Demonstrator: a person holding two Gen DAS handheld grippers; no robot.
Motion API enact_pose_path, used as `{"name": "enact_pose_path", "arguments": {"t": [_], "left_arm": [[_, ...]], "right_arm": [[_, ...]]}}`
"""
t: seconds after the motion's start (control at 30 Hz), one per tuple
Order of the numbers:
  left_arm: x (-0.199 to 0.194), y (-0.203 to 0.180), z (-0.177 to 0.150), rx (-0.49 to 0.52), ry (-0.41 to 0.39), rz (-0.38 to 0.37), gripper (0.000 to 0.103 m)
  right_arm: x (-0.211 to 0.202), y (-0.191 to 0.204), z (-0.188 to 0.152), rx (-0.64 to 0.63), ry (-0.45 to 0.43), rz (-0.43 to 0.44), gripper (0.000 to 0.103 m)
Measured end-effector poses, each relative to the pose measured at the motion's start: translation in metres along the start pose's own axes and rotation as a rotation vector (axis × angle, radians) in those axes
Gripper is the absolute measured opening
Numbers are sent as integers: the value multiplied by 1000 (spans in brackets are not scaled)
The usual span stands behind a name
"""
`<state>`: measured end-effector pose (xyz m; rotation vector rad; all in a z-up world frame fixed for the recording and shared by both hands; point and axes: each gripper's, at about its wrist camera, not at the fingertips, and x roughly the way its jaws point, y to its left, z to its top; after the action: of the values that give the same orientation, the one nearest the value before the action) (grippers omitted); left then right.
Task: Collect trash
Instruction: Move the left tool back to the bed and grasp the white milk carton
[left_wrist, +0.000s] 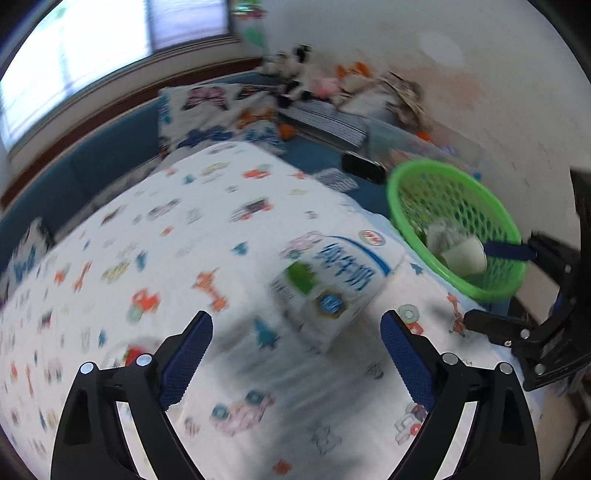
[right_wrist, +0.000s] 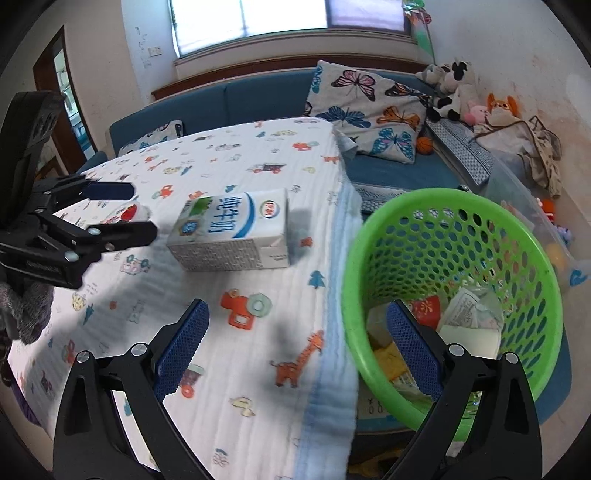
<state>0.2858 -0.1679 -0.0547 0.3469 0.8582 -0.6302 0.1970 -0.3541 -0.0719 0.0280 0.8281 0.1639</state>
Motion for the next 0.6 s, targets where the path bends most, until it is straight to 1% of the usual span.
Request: {"name": "enact_pose_path", "arguments": {"t": [0.23, 0.3, 0.47, 0.6], "left_arm": [[32, -21, 23, 171, 60, -47, 92], [42, -25, 29, 205, 77, -50, 92], [58, -29, 38, 256, 104, -115, 93], [71, -32, 43, 285, 125, -133, 93]], "right_arm": [[-5, -17, -4, 27, 10, -13, 96], [-4, -22, -4, 40, 15, -11, 96], [-1, -30, -6, 53, 29, -18, 96], [2, -33, -6, 58, 40, -22, 96]]}}
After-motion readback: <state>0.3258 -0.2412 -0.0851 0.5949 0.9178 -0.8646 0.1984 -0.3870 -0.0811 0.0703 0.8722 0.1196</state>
